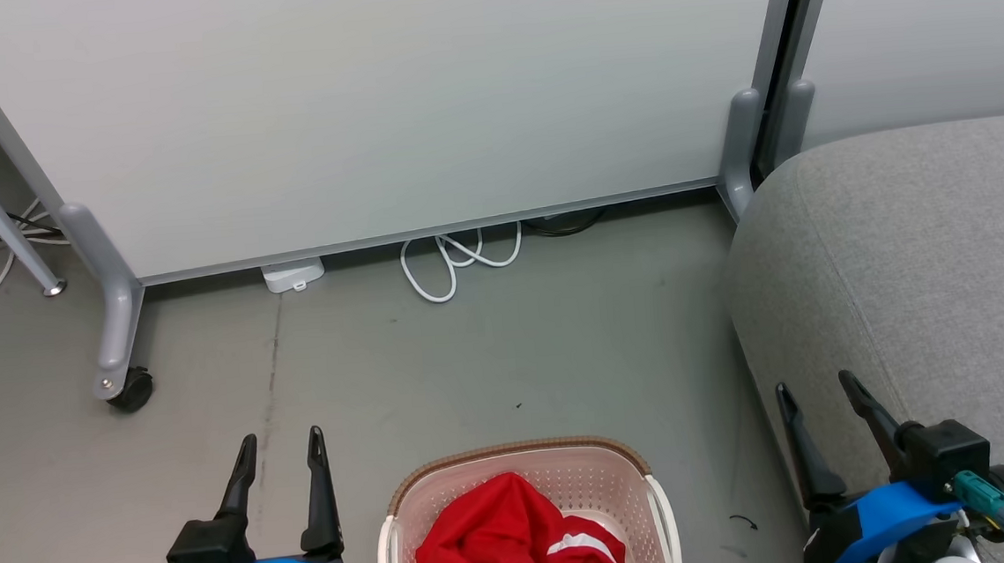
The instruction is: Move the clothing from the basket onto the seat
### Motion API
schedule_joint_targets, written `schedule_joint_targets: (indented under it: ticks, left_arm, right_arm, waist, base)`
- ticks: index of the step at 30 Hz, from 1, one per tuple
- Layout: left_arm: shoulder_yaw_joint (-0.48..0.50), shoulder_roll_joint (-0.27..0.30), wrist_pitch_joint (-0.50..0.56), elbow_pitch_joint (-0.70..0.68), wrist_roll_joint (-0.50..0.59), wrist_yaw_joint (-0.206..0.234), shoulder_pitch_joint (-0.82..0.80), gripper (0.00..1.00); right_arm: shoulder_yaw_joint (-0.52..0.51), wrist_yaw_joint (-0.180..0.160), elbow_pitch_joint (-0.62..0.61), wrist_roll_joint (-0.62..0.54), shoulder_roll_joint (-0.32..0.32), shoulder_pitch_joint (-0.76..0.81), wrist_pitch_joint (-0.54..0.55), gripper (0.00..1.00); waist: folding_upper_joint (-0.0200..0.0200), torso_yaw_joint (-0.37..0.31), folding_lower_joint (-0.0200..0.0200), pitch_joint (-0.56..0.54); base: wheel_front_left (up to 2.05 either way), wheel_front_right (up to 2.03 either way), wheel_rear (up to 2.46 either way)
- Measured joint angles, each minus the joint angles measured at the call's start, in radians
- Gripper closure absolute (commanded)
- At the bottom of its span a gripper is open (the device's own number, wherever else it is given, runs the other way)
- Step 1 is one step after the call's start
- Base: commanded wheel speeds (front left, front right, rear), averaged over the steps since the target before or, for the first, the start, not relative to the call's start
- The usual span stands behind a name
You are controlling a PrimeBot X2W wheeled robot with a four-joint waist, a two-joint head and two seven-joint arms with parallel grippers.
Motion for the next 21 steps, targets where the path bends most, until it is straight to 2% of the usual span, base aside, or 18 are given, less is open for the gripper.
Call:
schedule_joint_targets:
  ticks: [13, 21]
  left_arm:
    - [-0.006, 0.0, -0.001, 0.003, 0.017, -0.004, -0.016, 0.0]
    - [-0.041, 0.009, -0.001, 0.142, 0.025, -0.037, -0.094, 0.0]
  right_arm:
    - [0.035, 0.0, -0.01, 0.002, 0.0, -0.032, -0.002, 0.0]
    - [0.084, 0.001, -0.033, 0.005, -0.001, -0.096, -0.009, 0.0]
  waist:
    - [0.0, -0.021, 0.0, 0.045]
    - [0.0, -0.081, 0.0, 0.153]
  base:
    - [0.0, 0.0, 0.0]
    - [0.0, 0.0, 0.0]
